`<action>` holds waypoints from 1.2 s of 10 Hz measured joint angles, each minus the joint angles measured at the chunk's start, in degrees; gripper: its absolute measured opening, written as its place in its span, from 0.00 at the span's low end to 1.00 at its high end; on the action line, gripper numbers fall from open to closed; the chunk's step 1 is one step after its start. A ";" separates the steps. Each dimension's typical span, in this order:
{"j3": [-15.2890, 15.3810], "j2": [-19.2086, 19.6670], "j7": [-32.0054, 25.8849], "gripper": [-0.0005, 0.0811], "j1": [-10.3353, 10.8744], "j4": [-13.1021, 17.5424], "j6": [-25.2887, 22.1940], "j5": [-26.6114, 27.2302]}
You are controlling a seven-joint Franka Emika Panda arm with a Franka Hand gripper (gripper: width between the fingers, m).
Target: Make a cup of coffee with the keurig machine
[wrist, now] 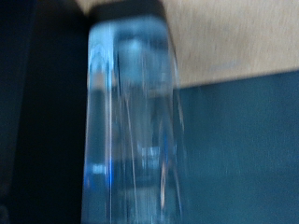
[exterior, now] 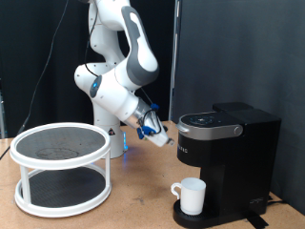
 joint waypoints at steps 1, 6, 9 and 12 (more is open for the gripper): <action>-0.34 -2.07 -0.01 0.91 0.00 -0.04 -1.74 1.02; -0.27 -12.54 6.41 0.91 0.00 0.74 -5.12 1.88; -0.22 -18.21 13.58 0.91 -0.01 1.82 -7.35 0.36; -0.19 -21.57 17.34 0.91 -0.01 1.95 -8.07 0.20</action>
